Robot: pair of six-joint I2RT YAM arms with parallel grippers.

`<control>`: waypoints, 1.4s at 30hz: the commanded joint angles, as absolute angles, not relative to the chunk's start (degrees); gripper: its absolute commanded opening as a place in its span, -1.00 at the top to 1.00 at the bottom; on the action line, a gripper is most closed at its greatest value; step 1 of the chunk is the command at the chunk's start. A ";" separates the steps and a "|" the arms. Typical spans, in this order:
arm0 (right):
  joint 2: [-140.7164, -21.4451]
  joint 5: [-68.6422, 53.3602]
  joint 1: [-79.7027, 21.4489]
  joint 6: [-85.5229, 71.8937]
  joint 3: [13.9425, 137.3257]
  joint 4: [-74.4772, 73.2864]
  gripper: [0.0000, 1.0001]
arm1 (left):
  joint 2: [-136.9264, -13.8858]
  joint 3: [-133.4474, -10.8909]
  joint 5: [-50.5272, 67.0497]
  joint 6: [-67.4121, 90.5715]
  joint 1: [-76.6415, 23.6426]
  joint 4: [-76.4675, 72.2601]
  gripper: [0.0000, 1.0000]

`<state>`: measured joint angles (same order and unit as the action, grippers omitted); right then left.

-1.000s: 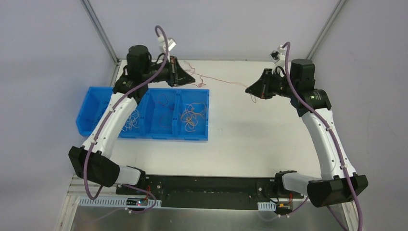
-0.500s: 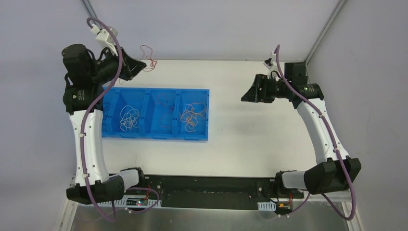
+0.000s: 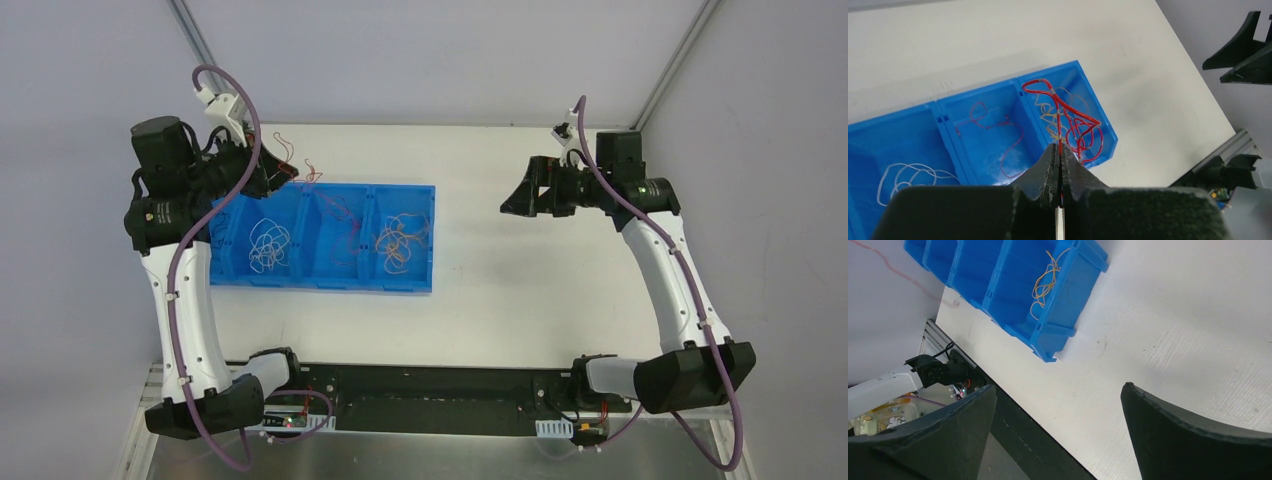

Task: Untangle the cables

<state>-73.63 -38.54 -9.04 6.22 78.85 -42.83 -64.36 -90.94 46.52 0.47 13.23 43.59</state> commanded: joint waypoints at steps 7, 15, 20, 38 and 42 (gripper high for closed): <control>-70.94 -36.51 -9.23 8.03 79.61 -44.34 -0.99 | -62.64 -81.96 46.96 1.18 13.96 45.22 1.00; -70.66 -36.28 -9.33 8.34 79.64 -44.92 -0.99 | -63.17 -81.03 45.35 0.53 13.97 45.22 1.00; -70.84 -36.30 -9.32 8.19 79.35 -44.86 -0.99 | -64.98 -80.88 46.23 0.53 13.97 45.12 1.00; -71.93 -36.53 -9.33 7.84 79.64 -44.46 -0.98 | -72.91 -78.67 41.24 -3.80 13.90 40.65 1.00; -72.41 -36.91 -9.33 7.65 79.58 -44.35 -0.98 | -76.19 -79.39 38.15 -3.09 13.02 40.26 1.00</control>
